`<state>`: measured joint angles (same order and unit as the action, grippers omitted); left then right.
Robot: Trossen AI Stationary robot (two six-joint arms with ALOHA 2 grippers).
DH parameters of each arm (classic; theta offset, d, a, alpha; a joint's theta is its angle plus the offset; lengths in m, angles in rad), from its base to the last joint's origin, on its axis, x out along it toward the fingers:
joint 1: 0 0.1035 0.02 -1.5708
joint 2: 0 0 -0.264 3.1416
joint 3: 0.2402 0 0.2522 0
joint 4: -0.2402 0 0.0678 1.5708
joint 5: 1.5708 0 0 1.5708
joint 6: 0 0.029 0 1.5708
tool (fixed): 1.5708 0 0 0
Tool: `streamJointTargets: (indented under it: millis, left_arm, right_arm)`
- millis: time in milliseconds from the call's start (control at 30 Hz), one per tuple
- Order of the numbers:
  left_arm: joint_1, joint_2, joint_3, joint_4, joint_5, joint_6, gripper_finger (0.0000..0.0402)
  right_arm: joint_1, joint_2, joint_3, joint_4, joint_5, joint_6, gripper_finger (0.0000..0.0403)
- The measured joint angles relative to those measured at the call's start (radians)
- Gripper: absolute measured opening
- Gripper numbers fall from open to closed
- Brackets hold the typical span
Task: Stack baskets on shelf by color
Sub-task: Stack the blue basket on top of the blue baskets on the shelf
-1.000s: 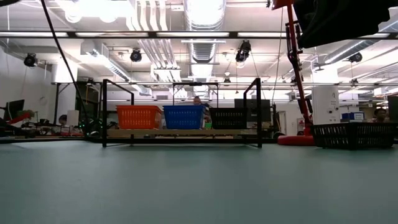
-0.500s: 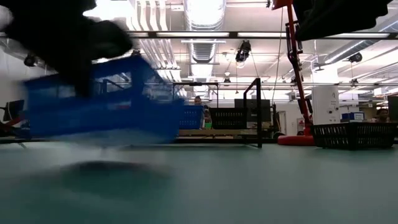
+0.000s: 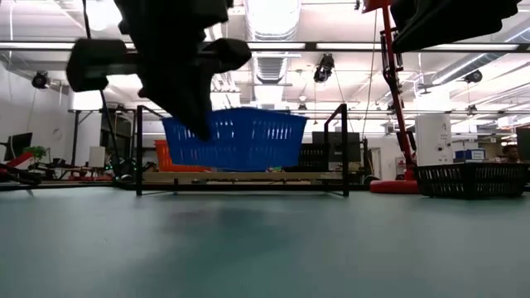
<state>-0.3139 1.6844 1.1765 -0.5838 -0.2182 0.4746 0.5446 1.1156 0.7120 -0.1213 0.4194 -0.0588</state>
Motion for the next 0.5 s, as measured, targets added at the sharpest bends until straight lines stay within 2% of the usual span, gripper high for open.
streamJointTargets:
  millis: [133,333,500]
  left_arm:
    - [0.021,0.005,-0.02,-0.002,-0.003,0.025,0.0011]
    - [0.027,0.008,-0.028,-0.001,-0.01,0.03,0.0061]
    - [0.015,-0.006,-0.029,-0.002,-0.037,0.015,0.009]
  right_arm:
    - [0.0,0.0,0.0,0.001,0.0,0.009,0.0027]
    - [0.0,0.0,0.0,0.035,0.0,0.008,0.0028]
    - [-0.003,0.0,0.0,0.036,0.0,0.038,0.005]
